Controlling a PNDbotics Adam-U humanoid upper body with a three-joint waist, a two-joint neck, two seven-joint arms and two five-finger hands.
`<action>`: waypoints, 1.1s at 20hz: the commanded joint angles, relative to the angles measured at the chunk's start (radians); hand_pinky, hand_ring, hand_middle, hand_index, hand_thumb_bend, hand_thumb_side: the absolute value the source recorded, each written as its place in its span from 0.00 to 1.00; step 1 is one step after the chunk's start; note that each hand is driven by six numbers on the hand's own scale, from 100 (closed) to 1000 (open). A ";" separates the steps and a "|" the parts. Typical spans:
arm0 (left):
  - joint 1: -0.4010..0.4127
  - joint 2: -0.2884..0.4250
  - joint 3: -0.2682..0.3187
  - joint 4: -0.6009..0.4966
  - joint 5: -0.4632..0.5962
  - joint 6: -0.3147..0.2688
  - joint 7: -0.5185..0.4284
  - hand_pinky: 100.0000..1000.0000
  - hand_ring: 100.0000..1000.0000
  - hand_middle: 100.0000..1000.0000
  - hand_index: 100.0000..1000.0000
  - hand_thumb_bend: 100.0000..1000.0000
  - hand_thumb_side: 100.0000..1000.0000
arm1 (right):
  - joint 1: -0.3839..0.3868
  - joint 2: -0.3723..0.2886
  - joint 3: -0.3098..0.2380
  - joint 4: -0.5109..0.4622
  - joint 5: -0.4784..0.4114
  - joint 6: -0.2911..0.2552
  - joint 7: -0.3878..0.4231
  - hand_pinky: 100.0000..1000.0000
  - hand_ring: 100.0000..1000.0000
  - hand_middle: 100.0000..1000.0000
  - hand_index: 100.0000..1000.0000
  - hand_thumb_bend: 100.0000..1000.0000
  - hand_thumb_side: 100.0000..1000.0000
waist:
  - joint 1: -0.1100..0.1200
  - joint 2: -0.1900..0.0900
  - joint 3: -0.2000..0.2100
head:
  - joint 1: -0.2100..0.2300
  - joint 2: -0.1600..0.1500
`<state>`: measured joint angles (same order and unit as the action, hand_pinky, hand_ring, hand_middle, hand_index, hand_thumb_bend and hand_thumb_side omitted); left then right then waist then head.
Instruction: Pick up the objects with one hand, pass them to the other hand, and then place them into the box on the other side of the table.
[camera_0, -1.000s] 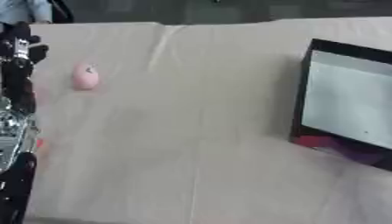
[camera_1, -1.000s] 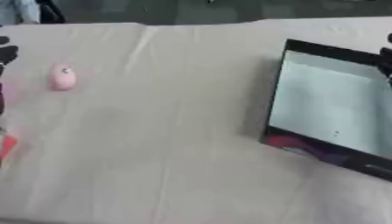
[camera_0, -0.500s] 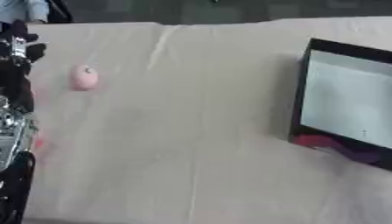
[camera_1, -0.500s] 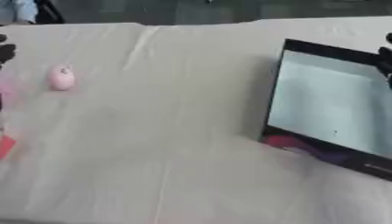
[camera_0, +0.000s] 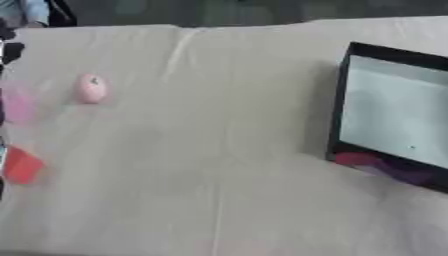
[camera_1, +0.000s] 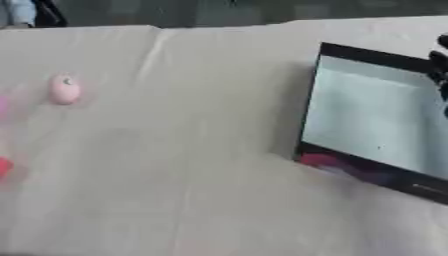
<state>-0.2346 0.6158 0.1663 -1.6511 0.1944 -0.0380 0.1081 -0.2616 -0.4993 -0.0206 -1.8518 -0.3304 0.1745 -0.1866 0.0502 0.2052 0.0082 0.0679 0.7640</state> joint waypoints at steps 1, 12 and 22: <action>0.012 0.144 -0.006 -0.033 -0.046 0.001 -0.082 0.79 0.66 0.65 0.82 0.42 0.53 | -0.003 -0.034 -0.011 -0.014 0.006 -0.002 -0.003 1.00 1.00 0.98 1.00 0.00 0.84 | 0.004 0.001 0.002 | -0.001 0.006; 0.092 0.384 -0.017 0.035 -0.231 0.001 -0.397 0.80 0.75 0.74 0.85 0.59 0.50 | 0.012 -0.052 -0.013 -0.010 0.015 -0.001 -0.005 1.00 1.00 0.98 1.00 0.00 0.84 | 0.025 -0.008 0.014 | 0.060 0.006; 0.235 0.473 -0.050 0.009 -0.291 0.175 -0.396 0.85 0.81 0.75 0.82 0.71 0.46 | 0.028 -0.066 -0.017 -0.007 0.023 -0.002 -0.009 1.00 1.00 0.98 1.00 0.00 0.84 | 0.042 -0.014 0.029 | 0.038 0.006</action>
<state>0.0011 1.0325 0.1103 -1.6211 -0.0902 0.1108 -0.2932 -0.2277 -0.5338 -0.0241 -1.8488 -0.3128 0.1747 -0.1927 0.0806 0.2056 0.0358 0.1110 0.7641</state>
